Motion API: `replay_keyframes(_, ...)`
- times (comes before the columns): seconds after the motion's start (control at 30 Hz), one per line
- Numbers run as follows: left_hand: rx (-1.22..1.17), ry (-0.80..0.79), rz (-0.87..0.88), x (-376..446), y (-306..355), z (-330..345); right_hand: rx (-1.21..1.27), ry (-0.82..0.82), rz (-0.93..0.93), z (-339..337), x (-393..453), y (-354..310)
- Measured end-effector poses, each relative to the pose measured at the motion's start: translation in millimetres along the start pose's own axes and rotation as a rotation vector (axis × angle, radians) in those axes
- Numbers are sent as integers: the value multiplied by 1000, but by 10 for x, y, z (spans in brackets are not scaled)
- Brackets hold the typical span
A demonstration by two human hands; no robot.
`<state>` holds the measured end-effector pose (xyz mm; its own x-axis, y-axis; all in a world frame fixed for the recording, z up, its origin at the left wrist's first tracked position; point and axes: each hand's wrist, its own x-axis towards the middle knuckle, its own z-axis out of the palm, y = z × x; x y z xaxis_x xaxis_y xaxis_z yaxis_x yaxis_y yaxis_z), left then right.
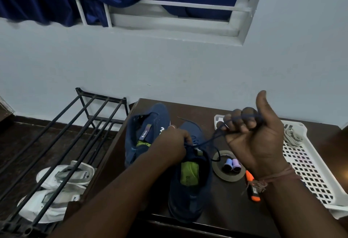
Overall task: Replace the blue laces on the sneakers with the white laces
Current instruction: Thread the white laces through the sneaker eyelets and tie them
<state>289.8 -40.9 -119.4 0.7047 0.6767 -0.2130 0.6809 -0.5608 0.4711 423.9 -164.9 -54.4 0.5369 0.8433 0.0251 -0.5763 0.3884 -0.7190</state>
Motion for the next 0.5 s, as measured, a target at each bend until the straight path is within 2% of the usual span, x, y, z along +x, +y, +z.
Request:
replay_keyframes(0.07,21,47,27,-24,-24,47,-201,1,14,-53,40,49)
replay_keyframes(0.2,33,78,36,-29,47,25,-797,7,147,-189,8,251)
replay_keyframes(0.27,-168,73,-44,12,61,-10,-1203,-21,134,-272,-12,351)
replay_keyframes(0.33,-496,70,-147,35,56,-29,-1525,-25,133,-351,-13,442)
replay_keyframes(0.43,-855,52,-257,49,60,-28,-1638,6,215,-406,-13,512)
replay_keyframes(0.5,-856,18,-248,35,80,-39,-1707,-3,212,-415,-10,520)
